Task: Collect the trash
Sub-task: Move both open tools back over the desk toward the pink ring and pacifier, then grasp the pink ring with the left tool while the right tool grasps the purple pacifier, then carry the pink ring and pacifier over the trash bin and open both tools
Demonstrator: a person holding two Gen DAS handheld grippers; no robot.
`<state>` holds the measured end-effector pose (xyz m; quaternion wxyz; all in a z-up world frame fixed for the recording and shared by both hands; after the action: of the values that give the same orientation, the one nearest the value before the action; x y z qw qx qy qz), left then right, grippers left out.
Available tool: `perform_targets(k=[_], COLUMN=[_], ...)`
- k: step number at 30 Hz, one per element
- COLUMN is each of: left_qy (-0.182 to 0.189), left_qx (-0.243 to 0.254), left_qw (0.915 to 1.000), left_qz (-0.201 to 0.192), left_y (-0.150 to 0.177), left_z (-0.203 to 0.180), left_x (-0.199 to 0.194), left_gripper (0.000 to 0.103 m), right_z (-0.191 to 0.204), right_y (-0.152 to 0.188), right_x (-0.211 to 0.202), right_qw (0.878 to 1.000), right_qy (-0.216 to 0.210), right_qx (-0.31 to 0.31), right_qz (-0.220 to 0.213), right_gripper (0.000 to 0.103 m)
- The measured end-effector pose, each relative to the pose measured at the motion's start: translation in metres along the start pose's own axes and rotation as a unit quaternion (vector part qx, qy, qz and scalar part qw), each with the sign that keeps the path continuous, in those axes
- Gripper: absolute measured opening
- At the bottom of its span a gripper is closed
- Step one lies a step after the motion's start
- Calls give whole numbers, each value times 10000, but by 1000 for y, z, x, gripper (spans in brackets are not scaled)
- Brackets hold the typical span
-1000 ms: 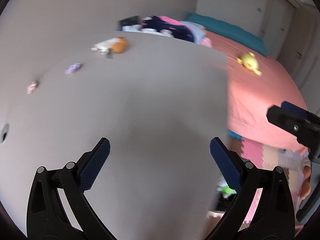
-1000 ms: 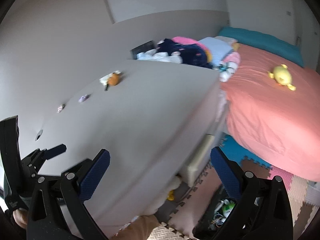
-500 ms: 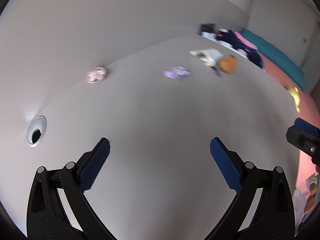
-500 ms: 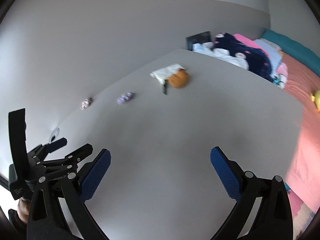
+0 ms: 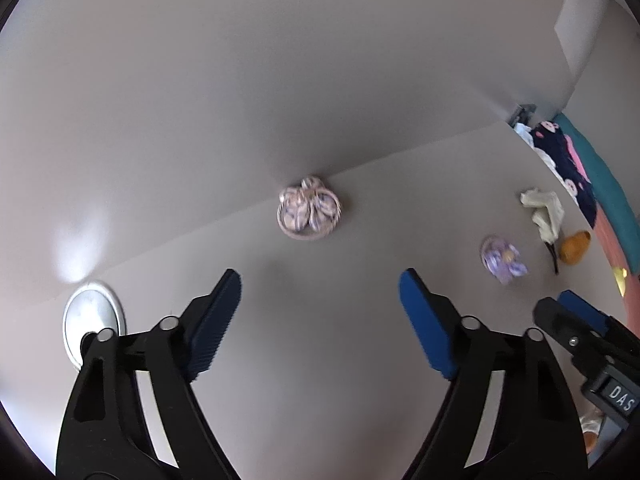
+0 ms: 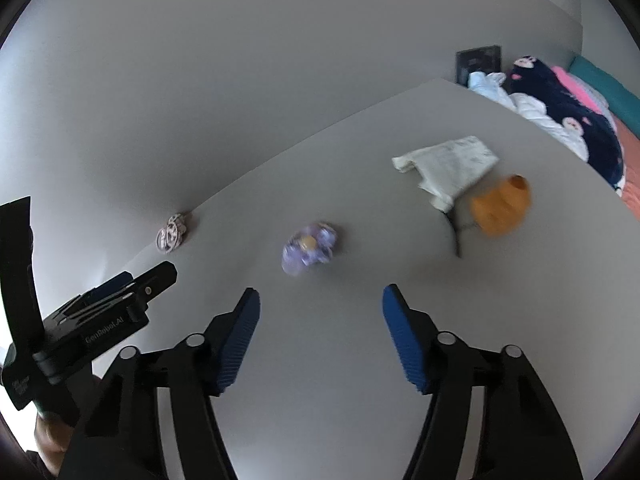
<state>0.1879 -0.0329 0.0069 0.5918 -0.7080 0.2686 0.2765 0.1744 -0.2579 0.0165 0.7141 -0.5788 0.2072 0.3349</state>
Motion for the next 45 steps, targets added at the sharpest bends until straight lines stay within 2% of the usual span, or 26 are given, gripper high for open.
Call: perform_targets(k=[2, 3, 6, 12, 13, 15, 17, 21, 26, 31, 33, 39, 42, 45], left_qy=[75, 104, 206, 160, 139, 104, 88, 16, -3, 179, 262, 540, 748, 917], left_qx=[-136, -205, -320, -275, -270, -237, -205, -95, 16, -48, 2, 269, 210, 383], left_qw=[9998, 9996, 9990, 9992, 9992, 9994, 9994, 9996, 9997, 9995, 9994, 9982, 9969, 9950], left_qz=[84, 137, 230, 250, 254, 245, 257, 263, 256, 241, 238, 77, 138, 95], left_y=[-5, -7, -12, -22, -24, -26, -28, -32, -37, -35, -30, -14, -7, 3], left_z=[1, 1, -1, -7, -8, -9, -10, -10, -12, -11, -15, -32, -35, -51], left_x=[7, 10, 16, 27, 29, 31, 33, 37, 43, 41, 35, 0, -18, -42], left_gripper=[58, 54, 53, 53, 53, 52, 43, 31, 19, 13, 7, 7, 7, 7], right_z=[1, 2, 6, 12, 12, 11, 14, 16, 8, 1, -1, -12, -20, -30], right_y=[-4, -6, -11, -15, -14, -13, -13, -10, -9, -7, -5, 8, 17, 30], right_x=[8, 11, 16, 31, 35, 40, 42, 42, 37, 22, 12, -24, -46, -77], right_qw=[10000, 9999, 9999, 9993, 9991, 9987, 9979, 9974, 9985, 9993, 9996, 9999, 9999, 9995], right_qy=[7, 22, 64, 294, 334, 397, 517, 522, 361, 228, 176, 115, 120, 120], right_qx=[47, 71, 83, -100, -113, -140, -300, -449, -347, -246, -196, -34, 93, 227], right_qz=[60, 70, 103, 201, 240, 270, 230, 193, 202, 144, 93, -37, -75, -205], right_gripper=[62, 61, 61, 61, 59, 45, 34, 26, 24, 24, 24, 24, 24, 24])
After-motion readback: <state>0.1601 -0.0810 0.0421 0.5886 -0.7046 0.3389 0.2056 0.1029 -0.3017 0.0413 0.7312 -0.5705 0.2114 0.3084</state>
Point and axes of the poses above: each gripper's, at about its wrist camera, not at the fingertips, and x roughly the way its jaws point, z to its left, y to its underside, the point moved 1 cm from there along x, roughly the way its jaws point, and after that the axes turned 10 degrees about -z, right-handed, at the moved point
